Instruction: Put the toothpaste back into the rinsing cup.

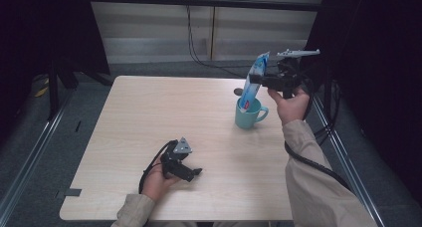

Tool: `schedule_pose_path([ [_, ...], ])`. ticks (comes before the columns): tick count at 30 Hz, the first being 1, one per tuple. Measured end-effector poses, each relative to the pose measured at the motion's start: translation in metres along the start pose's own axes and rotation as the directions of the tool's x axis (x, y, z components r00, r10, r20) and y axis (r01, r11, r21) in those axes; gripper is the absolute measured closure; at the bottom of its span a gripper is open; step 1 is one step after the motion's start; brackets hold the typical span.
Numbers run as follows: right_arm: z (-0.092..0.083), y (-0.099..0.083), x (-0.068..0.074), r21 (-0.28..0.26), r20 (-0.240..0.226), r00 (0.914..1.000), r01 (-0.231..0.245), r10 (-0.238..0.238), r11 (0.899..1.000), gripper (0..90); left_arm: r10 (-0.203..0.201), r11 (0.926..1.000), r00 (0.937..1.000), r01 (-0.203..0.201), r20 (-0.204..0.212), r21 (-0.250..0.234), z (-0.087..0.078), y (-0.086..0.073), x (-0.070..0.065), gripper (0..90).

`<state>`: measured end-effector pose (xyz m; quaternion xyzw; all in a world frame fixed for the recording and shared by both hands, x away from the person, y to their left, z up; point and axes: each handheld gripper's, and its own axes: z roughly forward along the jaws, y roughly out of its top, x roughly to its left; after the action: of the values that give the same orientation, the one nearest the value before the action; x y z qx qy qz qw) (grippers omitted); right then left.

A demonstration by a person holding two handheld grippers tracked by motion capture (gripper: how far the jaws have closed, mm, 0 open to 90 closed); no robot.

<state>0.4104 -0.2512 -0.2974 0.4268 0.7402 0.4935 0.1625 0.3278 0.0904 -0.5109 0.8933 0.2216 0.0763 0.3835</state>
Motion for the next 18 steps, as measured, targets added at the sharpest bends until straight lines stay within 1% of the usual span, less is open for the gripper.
schedule_pose_path([
  [2,0.000,0.001,-0.002,-0.004,0.001,1.0000,-0.002,0.002,1.000,74.5,0.000,1.0000,1.0000,0.000,0.000,0.000,0.000,0.000,0.000,7.8],
  [8,0.001,0.003,-0.008,-0.004,0.023,0.9997,-0.004,0.004,1.000,74.5,0.000,1.0000,1.0000,0.000,0.001,0.000,0.000,0.000,0.000,7.8],
  [18,0.007,0.002,-0.020,-0.014,0.051,0.9983,-0.028,0.029,1.000,74.5,-0.001,1.0000,1.0000,0.001,0.005,-0.001,0.000,0.000,0.000,8.2],
])
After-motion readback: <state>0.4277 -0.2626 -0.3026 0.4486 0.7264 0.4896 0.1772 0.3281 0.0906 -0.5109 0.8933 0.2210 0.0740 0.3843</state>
